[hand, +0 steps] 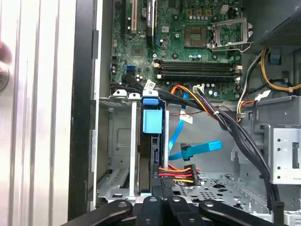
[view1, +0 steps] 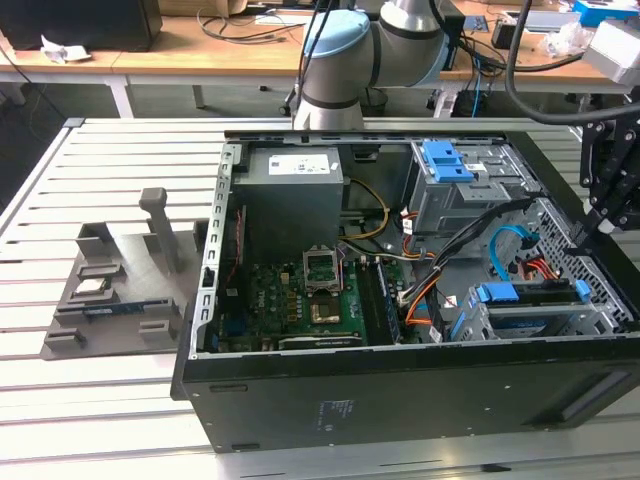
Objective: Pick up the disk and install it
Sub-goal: 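Insert the first disk wire, then insert the second disk wire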
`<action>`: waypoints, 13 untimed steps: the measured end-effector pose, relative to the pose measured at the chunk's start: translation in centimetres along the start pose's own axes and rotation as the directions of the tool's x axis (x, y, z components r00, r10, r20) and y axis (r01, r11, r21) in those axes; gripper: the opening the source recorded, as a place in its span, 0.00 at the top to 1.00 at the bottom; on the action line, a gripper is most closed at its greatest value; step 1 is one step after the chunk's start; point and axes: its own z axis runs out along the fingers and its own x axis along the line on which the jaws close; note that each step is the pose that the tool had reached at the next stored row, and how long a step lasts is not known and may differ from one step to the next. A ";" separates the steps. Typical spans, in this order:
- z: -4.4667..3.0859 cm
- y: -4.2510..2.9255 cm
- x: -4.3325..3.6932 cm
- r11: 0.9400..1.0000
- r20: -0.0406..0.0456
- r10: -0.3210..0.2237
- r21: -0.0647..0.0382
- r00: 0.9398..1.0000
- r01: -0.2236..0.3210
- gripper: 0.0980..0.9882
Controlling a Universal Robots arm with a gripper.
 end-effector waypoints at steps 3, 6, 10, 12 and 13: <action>-0.58 0.03 0.00 1.000 -0.003 0.000 0.000 1.000 0.000 0.99; -0.58 0.03 0.00 1.000 -0.005 0.000 0.000 1.000 0.000 0.98; -0.58 0.03 0.00 1.000 -0.005 0.000 0.000 1.000 0.000 0.85; -0.58 0.03 0.00 1.000 -0.006 0.000 0.000 1.000 0.000 0.77; -0.58 0.03 0.00 1.000 -0.006 0.000 0.000 1.000 0.000 0.77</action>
